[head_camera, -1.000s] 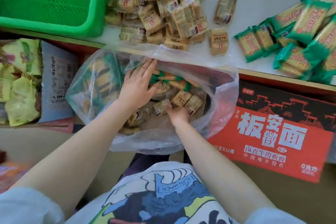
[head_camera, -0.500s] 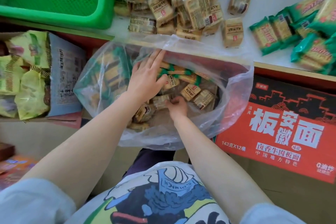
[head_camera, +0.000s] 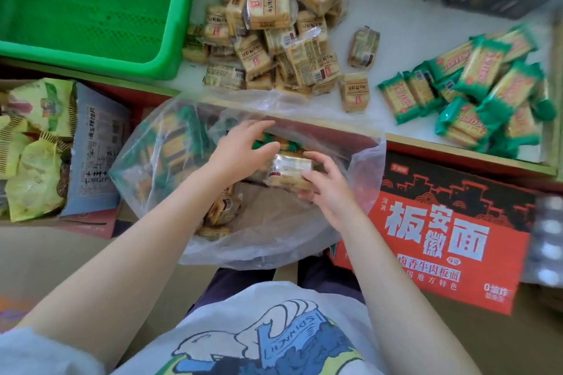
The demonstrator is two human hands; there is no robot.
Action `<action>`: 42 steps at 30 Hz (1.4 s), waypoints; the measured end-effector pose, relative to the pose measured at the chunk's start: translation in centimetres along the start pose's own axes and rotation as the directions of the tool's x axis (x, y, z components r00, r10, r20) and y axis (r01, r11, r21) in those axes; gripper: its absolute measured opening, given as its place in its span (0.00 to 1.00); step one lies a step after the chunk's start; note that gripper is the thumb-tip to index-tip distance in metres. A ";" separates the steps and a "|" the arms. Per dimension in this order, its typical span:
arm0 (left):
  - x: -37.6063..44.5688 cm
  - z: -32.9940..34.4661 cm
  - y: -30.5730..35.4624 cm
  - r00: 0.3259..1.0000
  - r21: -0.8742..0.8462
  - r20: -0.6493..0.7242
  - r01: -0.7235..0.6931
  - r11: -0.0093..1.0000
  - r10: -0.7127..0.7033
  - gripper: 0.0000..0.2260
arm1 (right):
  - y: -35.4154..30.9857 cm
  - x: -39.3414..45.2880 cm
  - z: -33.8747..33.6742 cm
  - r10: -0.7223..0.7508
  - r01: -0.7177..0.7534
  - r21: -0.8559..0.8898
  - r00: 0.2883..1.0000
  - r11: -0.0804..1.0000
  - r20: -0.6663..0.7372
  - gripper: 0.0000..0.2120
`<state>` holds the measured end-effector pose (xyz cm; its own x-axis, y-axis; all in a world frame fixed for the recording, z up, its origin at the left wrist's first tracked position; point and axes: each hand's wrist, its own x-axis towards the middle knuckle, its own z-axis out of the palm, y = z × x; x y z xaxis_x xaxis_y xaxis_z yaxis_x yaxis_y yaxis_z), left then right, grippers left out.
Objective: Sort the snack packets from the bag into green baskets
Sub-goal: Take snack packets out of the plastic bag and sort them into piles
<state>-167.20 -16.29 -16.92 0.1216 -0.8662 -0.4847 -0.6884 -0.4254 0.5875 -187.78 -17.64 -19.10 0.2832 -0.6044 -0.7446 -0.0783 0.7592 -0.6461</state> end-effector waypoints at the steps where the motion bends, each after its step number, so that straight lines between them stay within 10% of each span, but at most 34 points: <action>1: -0.5 -0.1 0.9 0.999 -0.168 0.048 -0.010 0.986 0.018 0.27 | -1.4 -0.7 -0.7 -0.017 0.015 0.086 1.000 0.996 0.021 0.12; 4: -2.1 -0.3 4.1 0.982 -0.504 0.132 -0.051 0.862 0.136 0.33 | -4.8 -2.2 -2.0 0.007 -0.050 0.330 0.991 0.943 0.130 0.11; 9: -0.9 -1.2 8.1 0.977 -0.515 0.053 -0.151 0.844 0.207 0.30 | -8.3 -2.8 -3.9 0.069 -0.217 0.334 0.912 0.917 0.405 0.16; 14: 2.0 -2.1 10.9 0.987 -0.580 0.107 -0.036 0.814 0.120 0.22 | -10.6 -3.1 -5.5 0.177 -0.252 0.158 0.909 0.955 0.378 0.21; 19: 3.2 -1.1 12.9 0.998 -0.633 0.052 0.053 0.773 -0.026 0.27 | -12.3 -1.6 -7.6 0.051 -0.043 -0.151 0.998 0.988 0.049 0.32; 24: 4.3 0.9 12.9 0.994 -0.579 -0.042 0.059 0.813 -0.102 0.14 | -14.5 0.0 -8.2 -0.184 0.196 -0.338 0.981 0.921 0.067 0.16; 30: 4.6 3.1 7.0 0.928 0.030 -0.341 0.171 0.985 -0.151 0.19 | -15.5 6.6 -7.8 -0.280 0.178 -0.321 0.909 0.930 -0.308 0.13; 37: 4.0 5.1 3.0 0.980 0.280 -0.196 0.091 0.956 -0.036 0.28 | -14.9 8.2 -5.9 -0.287 0.175 -0.374 0.920 0.911 -0.268 0.23; 42: 3.6 5.1 1.6 0.985 0.326 -0.171 0.034 0.945 0.024 0.31 | -10.9 2.4 -4.9 -0.323 0.241 -0.393 0.933 0.887 -0.158 0.06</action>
<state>-171.51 -18.74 -21.08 0.2257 -0.9081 -0.3526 -0.8794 -0.3457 0.3273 -190.89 -28.55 -14.65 0.1387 -0.8473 -0.5127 -0.3771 0.4336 -0.8184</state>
